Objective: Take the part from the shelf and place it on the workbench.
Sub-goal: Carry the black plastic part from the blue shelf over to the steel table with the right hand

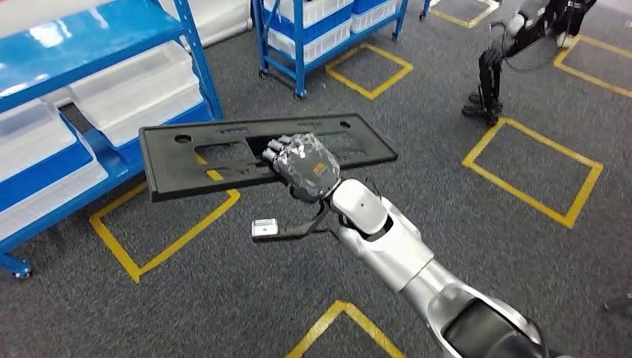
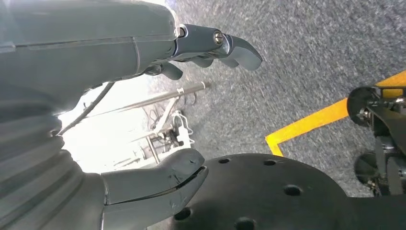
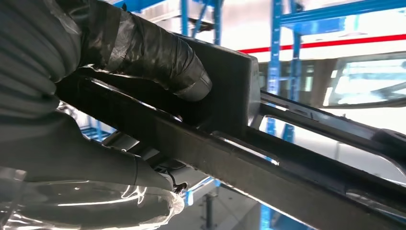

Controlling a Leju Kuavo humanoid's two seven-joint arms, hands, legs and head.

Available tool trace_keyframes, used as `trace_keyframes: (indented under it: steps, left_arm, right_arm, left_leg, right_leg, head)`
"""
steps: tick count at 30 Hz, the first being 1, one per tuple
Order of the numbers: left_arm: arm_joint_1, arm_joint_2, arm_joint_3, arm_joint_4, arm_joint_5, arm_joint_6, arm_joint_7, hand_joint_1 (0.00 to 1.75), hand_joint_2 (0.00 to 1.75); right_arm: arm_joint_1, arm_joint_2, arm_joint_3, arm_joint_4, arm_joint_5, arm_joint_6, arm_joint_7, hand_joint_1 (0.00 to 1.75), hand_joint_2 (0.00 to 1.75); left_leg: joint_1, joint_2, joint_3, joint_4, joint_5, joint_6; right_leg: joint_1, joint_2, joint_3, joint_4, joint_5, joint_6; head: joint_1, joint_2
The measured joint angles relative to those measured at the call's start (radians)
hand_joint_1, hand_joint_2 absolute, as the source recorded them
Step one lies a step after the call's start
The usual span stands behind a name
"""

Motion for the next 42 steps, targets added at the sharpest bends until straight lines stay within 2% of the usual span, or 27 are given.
trace_keyframes:
  steps: [2, 4, 5, 7, 8, 9, 10, 11, 13, 15, 17, 18, 20, 22, 23, 24, 25, 26, 28, 30, 33, 35, 37, 39, 40, 41, 42]
  left_arm:
    - [-0.002, 0.000, 0.000, 0.000, 0.000, 0.000, 0.000, 0.00, 1.75]
    - [-0.004, 0.000, 0.000, 0.000, 0.000, 0.000, 0.001, 0.00, 1.75]
    - [-0.004, 0.001, 0.000, 0.000, 0.000, 0.001, 0.002, 0.00, 1.75]
    - [-0.002, 0.001, 0.000, 0.000, 0.000, 0.001, 0.006, 0.00, 1.75]
    - [-0.001, 0.001, 0.000, 0.000, 0.000, 0.002, 0.009, 0.00, 1.75]
    - [0.000, 0.001, 0.000, 0.000, 0.000, 0.003, 0.012, 0.00, 1.75]
    - [0.002, 0.001, 0.000, 0.000, 0.000, 0.003, 0.015, 0.00, 1.75]
    - [0.002, 0.001, 0.000, 0.000, 0.000, 0.004, 0.018, 0.00, 1.75]
    - [0.004, 0.002, 0.000, 0.000, 0.000, 0.004, 0.023, 0.00, 1.75]
    - [0.004, 0.003, 0.000, 0.000, 0.000, 0.006, 0.026, 0.00, 1.75]
    - [0.001, 0.004, -0.001, 0.000, 0.000, 0.010, 0.031, 0.00, 1.75]
    - [-0.001, 0.003, -0.002, 0.000, 0.000, 0.011, 0.034, 0.00, 1.75]
    - [-0.002, 0.003, -0.003, 0.000, 0.000, 0.013, 0.039, 0.00, 1.75]
    - [-0.001, 0.004, -0.003, 0.000, 0.000, 0.012, 0.043, 0.00, 1.75]
    - [0.000, 0.005, -0.003, 0.000, 0.000, 0.012, 0.043, 0.00, 1.75]
    - [0.001, 0.006, -0.003, 0.000, 0.000, 0.011, 0.043, 0.00, 1.75]
    - [0.001, 0.006, -0.003, 0.000, 0.000, 0.011, 0.044, 0.00, 1.75]
    - [0.001, 0.006, -0.003, 0.000, 0.000, 0.011, 0.044, 0.00, 1.75]
    - [0.001, 0.006, -0.003, 0.000, 0.000, 0.010, 0.044, 0.00, 1.75]
    - [0.000, 0.007, -0.004, 0.000, 0.000, 0.009, 0.044, 0.00, 1.75]
    - [-0.002, 0.008, -0.006, 0.000, 0.000, 0.005, 0.046, 0.00, 1.75]
    - [-0.002, 0.010, -0.008, 0.000, 0.000, 0.004, 0.047, 0.00, 1.75]
    - [0.000, 0.011, -0.010, 0.000, 0.000, 0.002, 0.050, 0.00, 1.75]
    - [0.003, 0.012, -0.015, 0.000, 0.000, 0.000, 0.051, 0.00, 1.75]
    - [0.005, 0.012, -0.017, 0.000, 0.000, 0.000, 0.052, 0.00, 1.75]
    - [0.006, 0.012, -0.020, 0.000, 0.000, -0.002, 0.053, 0.00, 1.75]
    - [0.007, 0.012, -0.023, 0.000, 0.000, -0.003, 0.053, 0.00, 1.75]
  right_arm:
    - [0.000, -0.002, 0.000, 0.000, 0.000, 0.000, 0.000, 1.75, 1.75]
    - [-0.001, -0.003, 0.001, 0.000, 0.001, 0.000, 0.000, 1.75, 1.75]
    - [-0.002, -0.003, 0.001, 0.000, 0.002, 0.000, 0.001, 1.75, 1.75]
    - [-0.003, -0.003, 0.002, 0.000, 0.008, 0.000, 0.001, 1.75, 1.75]
    - [-0.002, -0.003, 0.003, 0.001, 0.011, 0.001, 0.002, 1.75, 1.75]
    - [-0.001, -0.003, 0.004, 0.001, 0.014, 0.001, 0.003, 1.75, 1.75]
    - [0.000, -0.003, 0.005, 0.001, 0.016, 0.001, 0.004, 1.75, 1.75]
    - [0.000, -0.003, 0.006, 0.002, 0.017, 0.001, 0.007, 1.75, 1.75]
    - [-0.002, -0.003, 0.008, 0.002, 0.019, 0.001, 0.012, 1.75, 1.75]
    - [-0.005, -0.003, 0.009, 0.002, 0.025, 0.001, 0.017, 1.75, 1.75]
    - [-0.006, -0.004, 0.012, 0.005, 0.034, 0.000, 0.019, 1.75, 1.75]
    - [-0.005, -0.004, 0.014, 0.007, 0.038, -0.001, 0.020, 1.75, 1.75]
    - [-0.007, -0.006, 0.019, 0.010, 0.046, -0.003, 0.025, 1.75, 1.75]
    - [-0.010, -0.006, 0.024, 0.014, 0.051, -0.005, 0.031, 1.75, 1.75]
    - [-0.010, -0.005, 0.026, 0.017, 0.051, -0.005, 0.033, 1.75, 1.75]
    - [-0.009, -0.005, 0.029, 0.020, 0.051, -0.005, 0.034, 1.75, 1.75]
    - [-0.008, -0.005, 0.031, 0.023, 0.051, -0.005, 0.034, 1.75, 1.75]
    - [-0.008, -0.005, 0.034, 0.026, 0.051, -0.005, 0.035, 1.75, 1.75]
    - [-0.011, -0.005, 0.037, 0.027, 0.051, -0.005, 0.036, 1.75, 1.75]
    - [-0.014, -0.003, 0.040, 0.026, 0.051, -0.004, 0.037, 1.75, 1.75]
    - [-0.017, -0.003, 0.043, 0.026, 0.051, -0.002, 0.047, 1.75, 1.75]
    - [-0.021, -0.002, 0.045, 0.026, 0.051, -0.001, 0.054, 1.75, 1.75]
    - [-0.026, -0.001, 0.048, 0.026, 0.051, 0.000, 0.057, 1.75, 1.75]
    - [-0.028, 0.000, 0.051, 0.028, 0.051, 0.003, 0.066, 1.75, 1.75]
    - [-0.028, 0.000, 0.053, 0.029, 0.051, 0.005, 0.072, 1.75, 1.75]
    - [-0.029, -0.001, 0.055, 0.031, 0.051, 0.007, 0.080, 1.75, 1.75]
    - [-0.031, -0.002, 0.058, 0.032, 0.051, 0.009, 0.087, 1.75, 1.75]
  left_leg:
    - [-0.001, 0.016, 0.003, 0.000, -0.003, -0.009]
    - [0.003, -0.003, -0.003, 0.021, -0.024, -0.020]
    - [0.005, -0.027, -0.018, 0.058, -0.050, -0.025]
    - [0.008, -0.073, -0.076, 0.185, -0.118, -0.031]
    - [0.008, -0.081, -0.105, 0.247, -0.140, -0.032]
    - [0.008, -0.084, -0.123, 0.281, -0.144, -0.032]
    - [0.008, -0.085, -0.123, 0.276, -0.127, -0.031]
    - [0.008, -0.090, -0.103, 0.232, -0.093, -0.028]
    - [0.011, -0.131, -0.043, 0.096, -0.024, -0.020]
    - [0.011, -0.166, -0.010, 0.019, -0.003, -0.013]
    - [0.008, -0.156, -0.006, 0.008, -0.004, -0.005]
    - [0.009, -0.142, -0.003, 0.001, 0.001, 0.001]
    - [0.013, -0.115, 0.003, -0.015, 0.012, 0.014]
    - [0.012, -0.090, 0.004, -0.021, 0.015, 0.022]
    - [0.010, -0.076, 0.003, -0.020, 0.015, 0.023]
    - [0.009, -0.063, 0.002, -0.018, 0.014, 0.023]
    - [0.008, -0.051, 0.001, -0.017, 0.013, 0.022]
    - [0.008, -0.039, 0.001, -0.015, 0.011, 0.021]
    - [0.005, -0.018, 0.002, -0.009, 0.005, 0.015]
    - [0.000, 0.000, 0.003, -0.003, -0.001, 0.005]
    - [0.000, 0.021, 0.007, -0.003, -0.007, -0.010]
    - [0.003, -0.012, -0.005, 0.032, -0.038, -0.022]
    - [0.006, -0.064, -0.055, 0.145, -0.103, -0.028]
    - [0.006, -0.082, -0.117, 0.270, -0.150, -0.030]
    - [0.006, -0.084, -0.132, 0.297, -0.150, -0.029]
    - [0.006, -0.086, -0.127, 0.282, -0.128, -0.027]
    - [0.006, -0.093, -0.106, 0.232, -0.092, -0.024]
  right_leg:
    - [0.002, 0.022, -0.003, 0.000, 0.004, -0.011]
    - [-0.003, 0.040, -0.003, -0.006, 0.009, -0.023]
    - [-0.006, 0.048, -0.002, -0.009, 0.012, -0.029]
    - [-0.007, 0.067, -0.005, -0.009, 0.015, -0.034]
    - [-0.006, 0.079, -0.007, -0.009, 0.016, -0.035]
    - [-0.005, 0.091, -0.008, -0.008, 0.017, -0.035]
    - [-0.005, 0.105, -0.009, -0.006, 0.017, -0.036]
    - [-0.005, 0.118, -0.009, -0.004, 0.017, -0.035]
    - [-0.005, 0.143, -0.011, 0.001, 0.017, -0.032]
    - [-0.008, 0.165, -0.019, 0.003, 0.021, -0.020]
    - [-0.013, 0.188, -0.027, -0.001, 0.030, -0.004]
    - [-0.013, 0.190, -0.029, -0.001, 0.031, 0.003]
    - [-0.006, 0.147, -0.050, 0.039, 0.003, 0.009]
    - [-0.004, 0.084, -0.105, 0.155, -0.059, 0.012]
    - [-0.006, 0.068, -0.135, 0.218, -0.085, 0.014]
    - [-0.007, 0.061, -0.151, 0.256, -0.093, 0.015]
    - [-0.008, 0.057, -0.151, 0.260, -0.085, 0.016]
    - [-0.008, 0.052, -0.129, 0.223, -0.062, 0.015]
    - [-0.001, 0.017, -0.050, 0.088, -0.010, 0.007]
    - [0.008, -0.010, -0.004, 0.003, 0.010, -0.003]
    - [0.009, 0.016, -0.006, -0.007, 0.012, -0.018]
    - [0.003, 0.036, -0.005, -0.014, 0.019, -0.030]
    - [0.000, 0.057, -0.007, -0.016, 0.023, -0.037]
    - [0.002, 0.083, -0.011, -0.013, 0.024, -0.039]
    - [0.003, 0.096, -0.013, -0.011, 0.025, -0.039]
    - [0.004, 0.110, -0.013, -0.009, 0.025, -0.039]
    - [0.004, 0.123, -0.013, -0.007, 0.025, -0.039]
  head:
    - [0.000, 0.000]
    - [0.000, 0.000]
    - [0.000, 0.000]
    - [0.000, 0.000]
    - [0.000, 0.000]
    - [0.000, 0.000]
    - [0.000, 0.000]
    - [0.000, 0.000]
    - [0.000, 0.000]
    - [0.000, 0.000]
    - [0.000, 0.000]
    - [0.000, 0.000]
    - [0.001, 0.000]
    - [0.002, 0.000]
    - [0.002, 0.000]
    - [0.002, 0.000]
    - [0.002, 0.000]
    - [0.002, 0.000]
    - [0.002, 0.000]
    - [0.002, 0.000]
    - [0.002, 0.000]
    - [0.001, 0.000]
    - [0.001, 0.000]
    - [0.001, 0.000]
    - [0.001, 0.000]
    - [0.001, 0.000]
    - [0.001, 0.000]
